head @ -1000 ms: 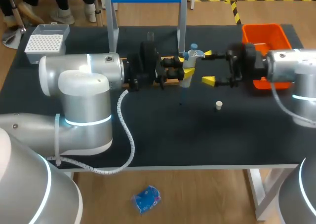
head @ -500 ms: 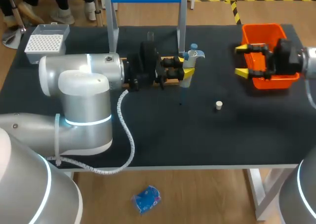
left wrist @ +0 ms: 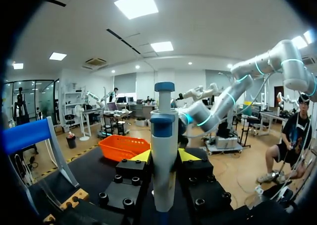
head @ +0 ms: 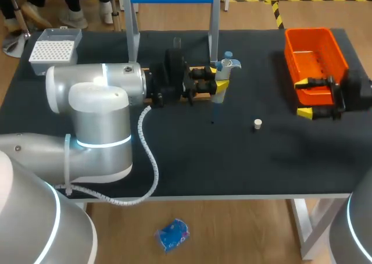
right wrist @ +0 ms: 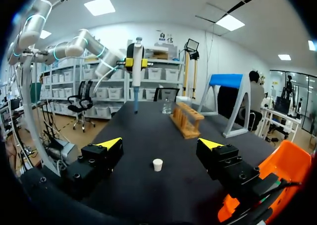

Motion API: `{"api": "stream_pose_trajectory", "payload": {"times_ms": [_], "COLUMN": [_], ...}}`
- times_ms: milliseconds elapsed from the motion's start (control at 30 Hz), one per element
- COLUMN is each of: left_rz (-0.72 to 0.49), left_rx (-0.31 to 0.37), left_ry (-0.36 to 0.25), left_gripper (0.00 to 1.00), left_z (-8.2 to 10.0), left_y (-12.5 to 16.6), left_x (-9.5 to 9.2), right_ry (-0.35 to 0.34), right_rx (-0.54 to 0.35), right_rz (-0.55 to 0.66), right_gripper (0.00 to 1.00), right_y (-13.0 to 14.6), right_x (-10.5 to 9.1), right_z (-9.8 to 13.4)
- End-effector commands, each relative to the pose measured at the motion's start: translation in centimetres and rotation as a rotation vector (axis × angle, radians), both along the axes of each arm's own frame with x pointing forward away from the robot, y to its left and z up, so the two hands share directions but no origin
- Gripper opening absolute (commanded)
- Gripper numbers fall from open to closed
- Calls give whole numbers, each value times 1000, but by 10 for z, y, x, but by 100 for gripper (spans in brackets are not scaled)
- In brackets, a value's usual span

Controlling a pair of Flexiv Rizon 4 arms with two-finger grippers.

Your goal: Invert the test tube, pick up the pipette, mount the tip to pipette, aspirate from beaker and dispense into the tube, eject the tip, return the pipette, and cap with the stopper.

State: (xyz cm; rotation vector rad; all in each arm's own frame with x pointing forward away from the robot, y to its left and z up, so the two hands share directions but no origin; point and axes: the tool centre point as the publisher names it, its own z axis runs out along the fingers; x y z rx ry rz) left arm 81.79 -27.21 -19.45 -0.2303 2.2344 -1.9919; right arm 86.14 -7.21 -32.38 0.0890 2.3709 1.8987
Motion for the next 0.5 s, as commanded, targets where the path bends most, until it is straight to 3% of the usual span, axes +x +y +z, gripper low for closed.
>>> {"api": "stream_pose_trajectory", "payload": {"times_ms": [33, 500], "left_rz": [5, 5], "left_rx": [0, 0], "left_ry": [-2, -2], "left_gripper": [0, 0], "left_z": [0, 0], "left_y": [-1, -1], "left_x": [-1, -1], "right_ry": [-5, 4], "right_rx": [-30, -41], "right_rz": [-27, -45], "right_gripper": [100, 100], "right_y": [8, 19], "right_x": [-11, -9], "right_z": [-3, -8]}}
